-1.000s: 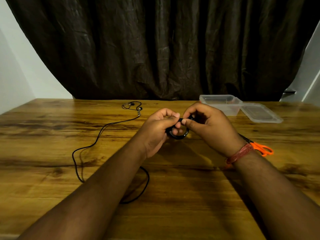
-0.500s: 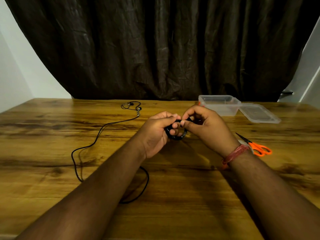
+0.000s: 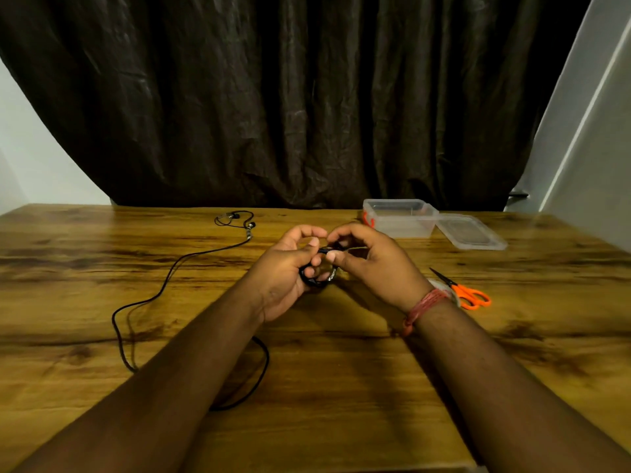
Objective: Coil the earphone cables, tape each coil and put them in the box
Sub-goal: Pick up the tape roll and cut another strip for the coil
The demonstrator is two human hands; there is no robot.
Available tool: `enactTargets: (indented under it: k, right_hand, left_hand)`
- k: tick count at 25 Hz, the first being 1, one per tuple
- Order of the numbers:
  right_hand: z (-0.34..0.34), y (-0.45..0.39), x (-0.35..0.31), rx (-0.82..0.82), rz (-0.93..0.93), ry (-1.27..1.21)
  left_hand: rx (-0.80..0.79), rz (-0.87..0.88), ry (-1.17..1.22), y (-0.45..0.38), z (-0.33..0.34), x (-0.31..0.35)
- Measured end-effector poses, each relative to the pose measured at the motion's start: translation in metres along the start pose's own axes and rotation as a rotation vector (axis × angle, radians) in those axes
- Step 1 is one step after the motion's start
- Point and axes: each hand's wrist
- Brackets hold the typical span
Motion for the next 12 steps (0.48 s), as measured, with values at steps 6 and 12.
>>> enactTargets:
  k: [6,12]
  right_hand:
    - [-0.073,0.012,-0.007,0.08,0.186,0.384]
    - [-0.1,0.061,0.004,-0.428,0.373,0.762]
  left_hand:
    - [0.056,-0.03,0.011,0.0,-0.003,-0.001]
    - [0.021,-0.087,0.012,-0.001,0.0,-0.003]
Point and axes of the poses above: each hand's wrist, its own y-axis away from the middle knuckle, its own z-axis out of the palm, x = y × z, and after that the axes turned 2 degrees about -z, right-handed
